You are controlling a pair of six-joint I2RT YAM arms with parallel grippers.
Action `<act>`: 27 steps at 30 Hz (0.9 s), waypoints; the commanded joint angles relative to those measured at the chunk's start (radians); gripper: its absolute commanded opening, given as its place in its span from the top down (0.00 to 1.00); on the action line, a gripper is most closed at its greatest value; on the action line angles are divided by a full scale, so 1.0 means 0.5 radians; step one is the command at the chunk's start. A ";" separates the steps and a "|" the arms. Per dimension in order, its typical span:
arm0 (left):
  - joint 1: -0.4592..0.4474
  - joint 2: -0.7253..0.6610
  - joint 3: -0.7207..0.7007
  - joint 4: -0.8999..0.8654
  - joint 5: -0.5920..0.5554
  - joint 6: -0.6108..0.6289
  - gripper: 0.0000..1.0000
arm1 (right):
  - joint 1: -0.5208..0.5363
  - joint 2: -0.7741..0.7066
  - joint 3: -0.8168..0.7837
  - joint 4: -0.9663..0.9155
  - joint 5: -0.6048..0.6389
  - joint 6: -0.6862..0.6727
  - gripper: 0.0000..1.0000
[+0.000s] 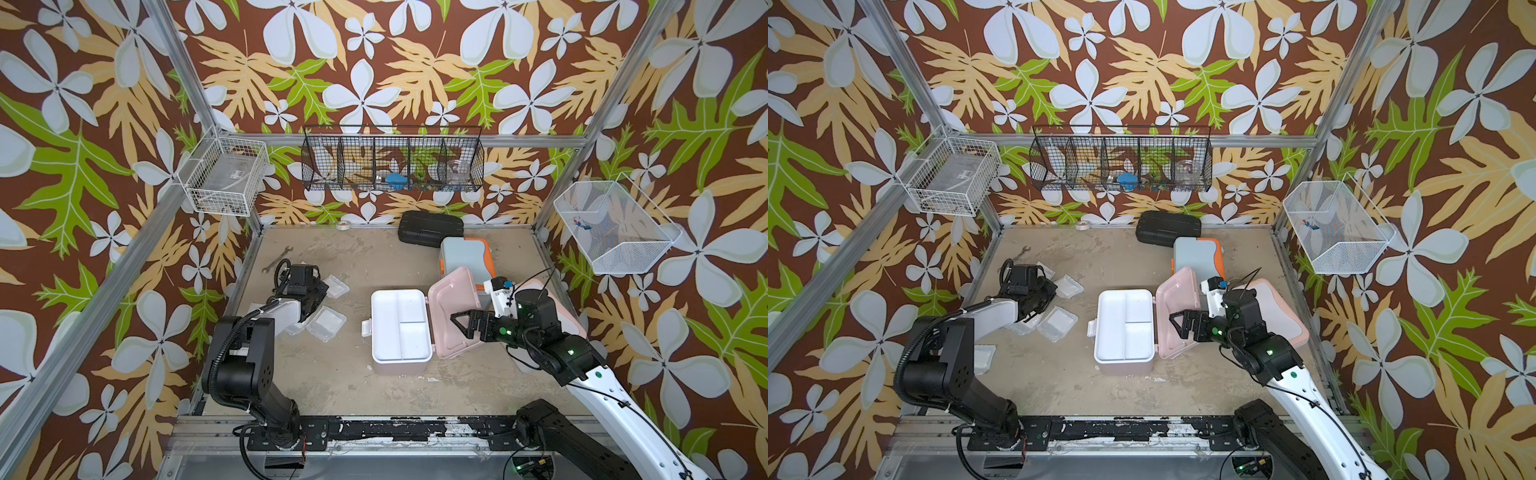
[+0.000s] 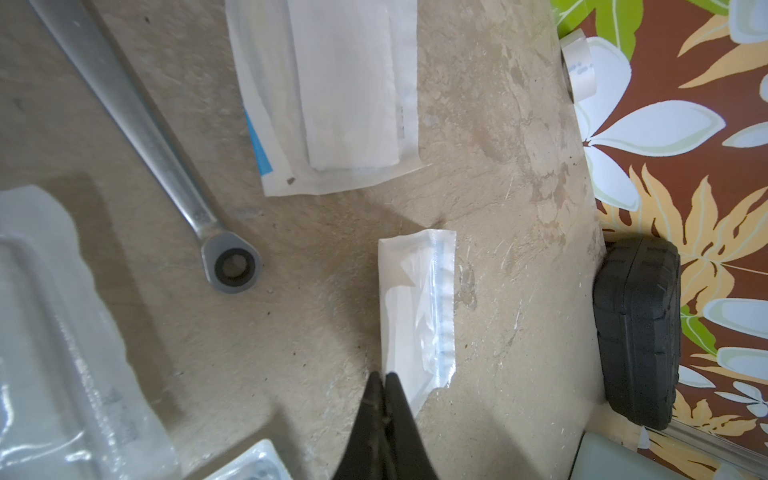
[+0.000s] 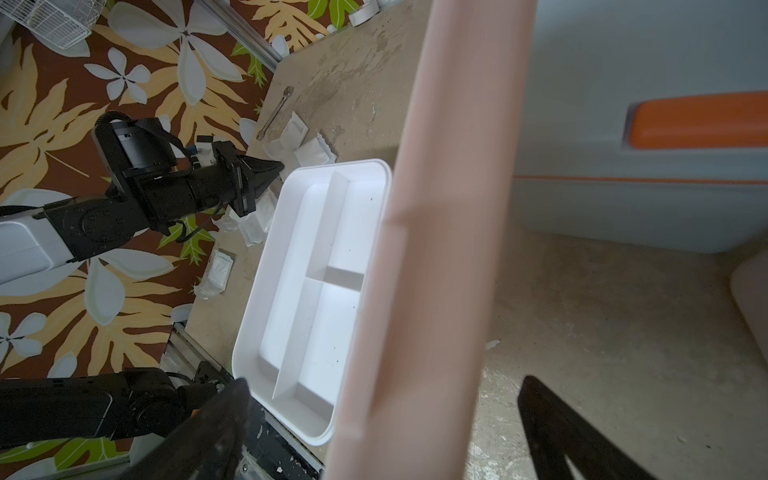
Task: Open first aid kits and take out gauze
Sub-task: Place the gauze at the center of the board, then pick up the compartment layer from the first aid kit.
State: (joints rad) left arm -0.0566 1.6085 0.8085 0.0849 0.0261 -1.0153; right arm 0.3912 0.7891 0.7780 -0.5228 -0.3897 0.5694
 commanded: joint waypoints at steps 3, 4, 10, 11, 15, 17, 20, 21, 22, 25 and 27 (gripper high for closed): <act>0.006 -0.089 0.054 -0.110 -0.037 0.122 0.74 | 0.003 0.020 0.011 0.042 0.000 0.033 0.00; 0.006 -0.122 0.065 -0.133 -0.041 0.142 0.68 | 0.003 0.027 0.014 0.037 0.003 0.033 0.00; 0.001 -0.322 0.180 -0.308 0.088 0.365 0.47 | 0.001 0.073 0.080 -0.012 0.059 0.057 0.00; -0.007 -0.358 0.198 -0.339 0.120 0.410 0.44 | 0.003 0.083 0.094 -0.023 0.075 0.051 0.00; -0.131 -0.502 0.370 -0.583 0.152 0.607 0.27 | -0.001 0.106 0.130 -0.041 0.149 0.035 0.00; -0.210 -0.549 0.457 -0.687 0.238 0.713 0.26 | -0.017 0.109 0.131 -0.026 0.148 0.030 0.00; -0.358 -0.600 0.585 -0.857 0.289 0.815 0.21 | -0.096 0.109 0.121 0.006 0.078 0.033 0.00; -0.436 -0.624 0.627 -0.926 0.251 0.842 0.17 | -0.138 0.106 0.107 0.021 0.028 0.036 0.00; -0.512 -0.644 0.668 -0.992 0.196 0.863 0.13 | -0.197 0.103 0.090 0.038 -0.038 0.038 0.00; -0.733 -0.685 0.778 -1.156 0.051 0.910 0.04 | -0.365 0.078 0.009 0.120 -0.269 0.062 0.00; -0.862 -0.692 0.823 -1.242 -0.049 0.919 0.00 | -0.428 0.064 -0.027 0.161 -0.354 0.079 0.00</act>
State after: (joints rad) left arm -0.4339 1.2678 1.1980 -0.4160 0.0910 -0.6006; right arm 0.2008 0.8284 0.7784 -0.4984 -0.4595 0.5953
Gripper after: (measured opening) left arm 0.990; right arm 0.998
